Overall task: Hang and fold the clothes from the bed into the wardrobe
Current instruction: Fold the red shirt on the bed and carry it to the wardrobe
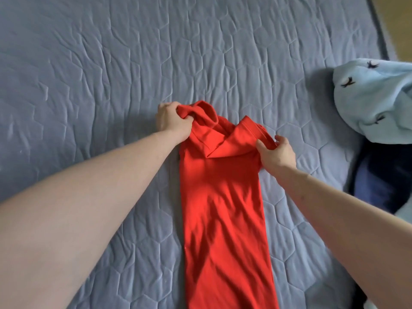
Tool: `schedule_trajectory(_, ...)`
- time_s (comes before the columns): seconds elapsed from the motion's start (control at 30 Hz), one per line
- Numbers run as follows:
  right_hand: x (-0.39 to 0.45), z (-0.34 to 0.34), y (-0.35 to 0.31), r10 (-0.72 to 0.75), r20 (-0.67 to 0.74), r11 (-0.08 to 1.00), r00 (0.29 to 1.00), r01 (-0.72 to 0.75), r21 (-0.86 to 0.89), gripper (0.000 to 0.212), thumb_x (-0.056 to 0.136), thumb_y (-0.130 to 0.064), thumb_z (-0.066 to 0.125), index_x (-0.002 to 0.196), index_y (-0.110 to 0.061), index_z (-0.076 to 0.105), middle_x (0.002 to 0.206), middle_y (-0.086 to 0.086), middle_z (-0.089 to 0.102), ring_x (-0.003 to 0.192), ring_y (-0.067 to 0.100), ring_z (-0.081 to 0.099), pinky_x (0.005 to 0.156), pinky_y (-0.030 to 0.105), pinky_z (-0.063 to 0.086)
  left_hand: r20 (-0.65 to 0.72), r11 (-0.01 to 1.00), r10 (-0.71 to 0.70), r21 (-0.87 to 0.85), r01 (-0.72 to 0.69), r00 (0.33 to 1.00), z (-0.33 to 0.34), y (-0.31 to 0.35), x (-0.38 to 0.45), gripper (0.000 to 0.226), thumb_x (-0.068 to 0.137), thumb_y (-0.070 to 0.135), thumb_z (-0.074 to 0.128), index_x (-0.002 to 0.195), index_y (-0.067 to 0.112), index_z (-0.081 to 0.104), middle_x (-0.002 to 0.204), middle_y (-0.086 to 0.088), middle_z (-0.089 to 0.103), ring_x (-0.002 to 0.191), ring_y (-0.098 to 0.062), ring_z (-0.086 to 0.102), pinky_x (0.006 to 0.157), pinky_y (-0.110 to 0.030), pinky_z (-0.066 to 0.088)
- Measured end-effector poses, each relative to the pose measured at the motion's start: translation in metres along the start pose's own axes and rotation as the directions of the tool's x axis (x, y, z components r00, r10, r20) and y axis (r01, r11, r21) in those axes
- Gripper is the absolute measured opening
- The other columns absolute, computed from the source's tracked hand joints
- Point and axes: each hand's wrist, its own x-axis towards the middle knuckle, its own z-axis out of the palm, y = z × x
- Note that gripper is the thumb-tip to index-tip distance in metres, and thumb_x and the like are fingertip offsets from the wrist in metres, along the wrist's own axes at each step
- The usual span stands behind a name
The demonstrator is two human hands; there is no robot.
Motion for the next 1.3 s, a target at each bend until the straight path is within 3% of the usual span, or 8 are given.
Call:
schedule_trajectory(0.17, 0.011, 0.006, 0.001, 0.043, -0.003, 0.998, 0.999, -0.043, 0.038, 0.073, 0.088, -0.043, 0.072, 0.15, -0.013, 0.045, 0.145, 0.008, 0.056, 0.134, 0.027, 0.053, 0.114, 0.04, 0.041, 0.306, 0.849, -0.403, -0.226, 0.477, 0.862, 0.014, -0.018, 0.016, 0.11, 0.044, 0.063, 0.079, 0.136, 0.014, 0.045, 0.122, -0.006, 0.065, 0.107, -0.025, 0.068, 0.095, -0.041, 0.056)
schedule_trajectory(0.3, 0.023, -0.002, 0.002, 0.078, 0.058, 0.992, 0.995, -0.083, 0.099, 0.068, 0.074, -0.018, 0.073, 0.139, -0.024, 0.057, 0.126, 0.003, 0.069, 0.107, 0.026, 0.071, 0.096, 0.042, 0.058, 0.37, 0.814, -0.376, -0.306, 0.494, 0.849, 0.011, -0.017, 0.022, 0.068, 0.048, 0.045, 0.079, 0.108, 0.016, 0.065, 0.081, 0.003, 0.065, 0.066, -0.015, 0.059, 0.054, -0.024, 0.042)
schedule_trajectory(0.43, 0.02, -0.01, -0.01, 0.082, 0.184, 0.994, 0.98, -0.094, 0.059, 0.056, 0.068, -0.004, 0.064, 0.121, -0.022, 0.068, 0.082, 0.011, 0.076, 0.068, 0.025, 0.075, 0.07, 0.035, 0.065, 0.43, 0.861, -0.31, -0.252, 0.442, 0.848, 0.001, -0.012, 0.017, 0.045, 0.054, 0.031, 0.076, 0.097, 0.022, 0.065, 0.077, 0.002, 0.052, 0.066, -0.015, 0.041, 0.055, -0.029, 0.027)
schedule_trajectory(0.5, 0.009, -0.014, -0.024, 0.074, 0.234, 0.996, 0.969, -0.084, 0.036, 0.031, 0.073, 0.002, 0.059, 0.097, -0.016, 0.068, 0.058, 0.008, 0.07, 0.049, 0.024, 0.068, 0.053, 0.029, 0.062, 0.458, 0.889, -0.243, -0.247, 0.385, 0.855, -0.001, -0.007, 0.01, 0.045, 0.059, 0.023, 0.076, 0.103, 0.019, 0.069, 0.086, 0.003, 0.061, 0.073, -0.013, 0.05, 0.06, -0.029, 0.035)
schedule_trajectory(0.67, -0.019, -0.022, -0.029, -0.068, 0.264, 0.998, 0.962, 0.061, 0.036, 0.02, 0.074, 0.001, 0.06, 0.087, -0.011, 0.07, 0.067, 0.016, 0.072, 0.064, 0.034, 0.075, 0.065, 0.038, 0.065, 0.478, 0.96, 0.033, -0.259, 0.105, 0.878, -0.02, -0.006, -0.024, 0.011, 0.065, 0.029, 0.075, 0.076, 0.027, 0.074, 0.073, 0.012, 0.069, 0.073, -0.01, 0.061, 0.07, -0.027, 0.047)
schedule_trajectory(0.87, -0.056, -0.04, 0.009, -0.377, 0.159, 0.923, 0.913, 0.384, -0.017, 0.01, 0.074, -0.006, 0.079, 0.072, -0.013, 0.072, 0.074, 0.009, 0.069, 0.069, 0.034, 0.069, 0.069, 0.049, 0.059, 0.213, 0.927, 0.366, -0.174, -0.334, 0.906, -0.061, -0.017, -0.11, 0.012, 0.076, 0.012, 0.057, 0.085, 0.017, 0.052, 0.073, 0.005, 0.062, 0.071, -0.025, 0.06, 0.061, -0.035, 0.038)
schedule_trajectory(1.1, -0.128, -0.064, 0.067, -0.598, 0.341, 0.639, 0.726, 0.688, -0.344, 0.043, 0.066, 0.012, 0.066, 0.094, -0.018, 0.078, 0.113, -0.006, 0.073, 0.1, 0.03, 0.061, 0.081, 0.038, 0.053, 0.373, 0.672, 0.684, 0.013, -0.741, 0.627, -0.088, -0.072, -0.212, 0.027, 0.086, 0.03, 0.062, 0.109, 0.016, 0.062, 0.116, -0.001, 0.062, 0.113, -0.021, 0.056, 0.094, -0.034, 0.052)
schedule_trajectory(1.3, -0.164, -0.053, 0.127, -0.322, 0.594, 0.602, 0.738, 0.643, -0.473, 0.05, 0.086, -0.004, 0.056, 0.126, -0.031, 0.069, 0.155, -0.005, 0.046, 0.137, 0.028, 0.045, 0.107, 0.039, 0.047, 0.747, 0.624, 0.424, 0.17, -0.763, 0.513, -0.071, -0.116, -0.269, 0.057, 0.082, 0.009, 0.061, 0.137, 0.021, 0.052, 0.149, -0.003, 0.045, 0.143, -0.02, 0.034, 0.105, -0.04, 0.052)
